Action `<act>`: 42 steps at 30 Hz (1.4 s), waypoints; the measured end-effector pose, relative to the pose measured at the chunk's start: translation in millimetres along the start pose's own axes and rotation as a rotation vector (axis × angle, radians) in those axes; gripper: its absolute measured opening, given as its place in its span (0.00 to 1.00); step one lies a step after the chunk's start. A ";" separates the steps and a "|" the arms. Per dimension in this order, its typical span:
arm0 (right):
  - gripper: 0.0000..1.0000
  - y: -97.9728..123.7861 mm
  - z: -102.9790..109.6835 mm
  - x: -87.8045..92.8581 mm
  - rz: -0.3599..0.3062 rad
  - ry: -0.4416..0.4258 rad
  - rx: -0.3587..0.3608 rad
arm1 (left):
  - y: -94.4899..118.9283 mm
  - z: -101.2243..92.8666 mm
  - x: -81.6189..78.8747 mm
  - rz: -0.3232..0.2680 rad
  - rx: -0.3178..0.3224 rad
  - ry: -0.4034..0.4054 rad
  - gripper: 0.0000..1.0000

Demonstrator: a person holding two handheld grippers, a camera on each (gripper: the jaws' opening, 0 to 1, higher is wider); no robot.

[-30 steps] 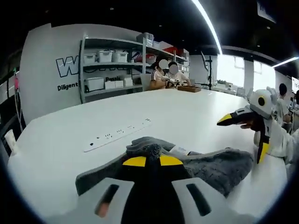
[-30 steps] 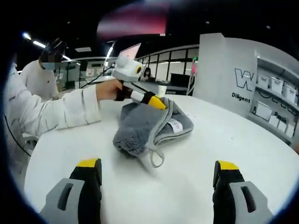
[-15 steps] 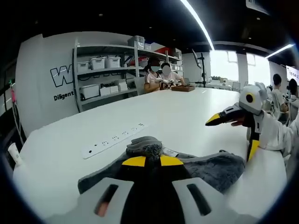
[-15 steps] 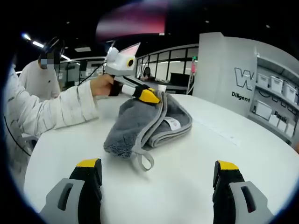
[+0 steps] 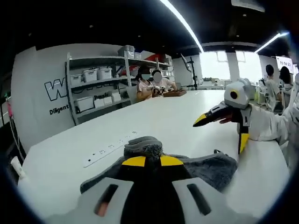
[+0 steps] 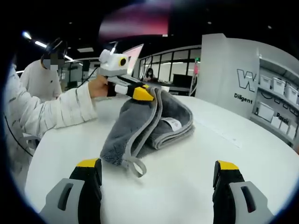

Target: Open the folded towel by lifting each exposed corner and separating the folded layers until the towel lies flat within the target outline without major curled edges

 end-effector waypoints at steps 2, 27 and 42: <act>0.99 0.0 0.6 0.0 0.001 0.001 -0.004 | 2.3 -5.6 1.7 0.031 0.016 -0.046 0.07; 0.99 -0.8 4.3 2.6 0.015 -0.001 -0.035 | 43.1 -62.4 15.9 0.106 0.124 -0.132 0.09; 0.99 -4.2 11.4 7.7 0.049 0.023 -0.073 | 69.9 -80.0 27.0 0.077 0.173 -0.028 0.09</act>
Point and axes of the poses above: the point that each gripper's makers call its tool centre point, and the gripper's own axes: y roughly backward along the fingers, z roughly to its left, x roughly out of its underside, the point moved 5 cm from there along y, roughly backward along the fingers, and after that the axes turned 9 degrees about -z, right-handed, at the moved point
